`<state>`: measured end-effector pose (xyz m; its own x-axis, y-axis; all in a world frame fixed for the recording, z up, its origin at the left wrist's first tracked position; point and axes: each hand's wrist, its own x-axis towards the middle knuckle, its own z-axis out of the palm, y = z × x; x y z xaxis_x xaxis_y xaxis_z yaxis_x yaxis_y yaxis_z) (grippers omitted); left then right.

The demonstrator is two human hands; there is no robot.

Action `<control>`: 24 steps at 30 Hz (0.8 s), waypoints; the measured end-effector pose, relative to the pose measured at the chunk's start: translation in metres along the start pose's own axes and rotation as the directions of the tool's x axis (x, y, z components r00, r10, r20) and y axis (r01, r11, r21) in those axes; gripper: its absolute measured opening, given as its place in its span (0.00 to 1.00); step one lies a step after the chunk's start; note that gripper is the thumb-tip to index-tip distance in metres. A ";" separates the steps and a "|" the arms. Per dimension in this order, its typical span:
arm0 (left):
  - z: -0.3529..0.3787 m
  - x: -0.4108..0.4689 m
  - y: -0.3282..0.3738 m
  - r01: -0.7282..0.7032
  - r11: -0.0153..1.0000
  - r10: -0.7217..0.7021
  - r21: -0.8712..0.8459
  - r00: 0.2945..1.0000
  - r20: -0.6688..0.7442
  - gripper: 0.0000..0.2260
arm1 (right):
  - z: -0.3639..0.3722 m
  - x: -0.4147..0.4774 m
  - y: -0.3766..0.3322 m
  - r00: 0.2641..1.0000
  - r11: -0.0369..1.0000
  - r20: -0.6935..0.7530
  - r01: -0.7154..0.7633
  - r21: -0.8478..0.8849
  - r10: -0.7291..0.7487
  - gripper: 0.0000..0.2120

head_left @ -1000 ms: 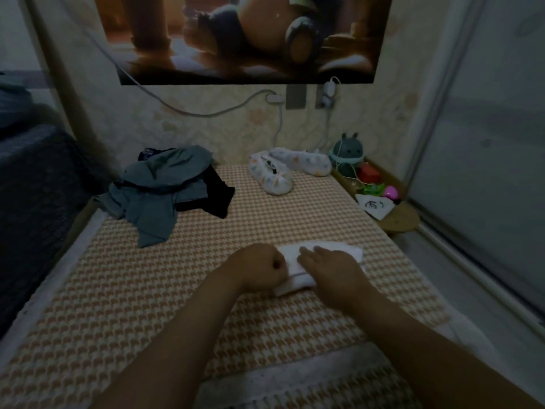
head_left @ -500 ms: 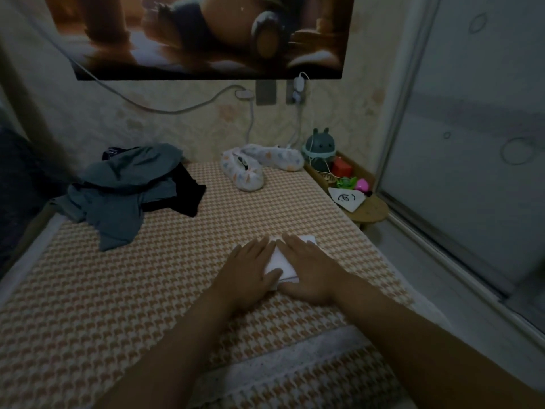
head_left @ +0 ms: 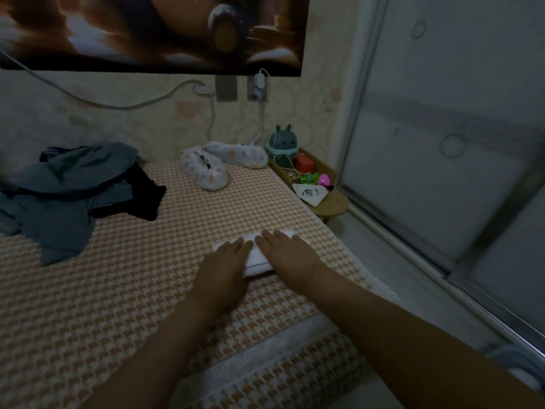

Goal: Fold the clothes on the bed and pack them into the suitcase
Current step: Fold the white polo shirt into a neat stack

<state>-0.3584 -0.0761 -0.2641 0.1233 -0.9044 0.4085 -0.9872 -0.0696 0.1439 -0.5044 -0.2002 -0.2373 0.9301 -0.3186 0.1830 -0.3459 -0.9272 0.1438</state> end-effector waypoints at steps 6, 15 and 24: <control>0.006 0.052 0.063 -0.091 0.985 0.093 -0.144 0.996 0.003 0.22 | -0.015 -0.051 0.060 0.992 0.983 -0.090 -0.074 0.171 0.091 0.32; 0.049 0.178 0.246 -0.384 0.870 0.405 -0.308 0.914 0.004 0.11 | -0.023 -0.206 0.207 0.854 0.826 -0.116 -0.444 0.348 0.508 0.23; 0.181 0.201 0.446 -0.329 0.692 0.550 -0.642 0.816 0.175 0.12 | 0.039 -0.403 0.281 0.531 0.448 0.112 -0.795 0.410 0.840 0.21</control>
<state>-0.7919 -0.3650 -0.2810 -0.4605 -0.8502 0.2551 -0.6587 0.5199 0.5439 -0.9717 -0.3397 -0.3081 0.2171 -0.9700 0.1092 -0.8432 -0.2427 -0.4797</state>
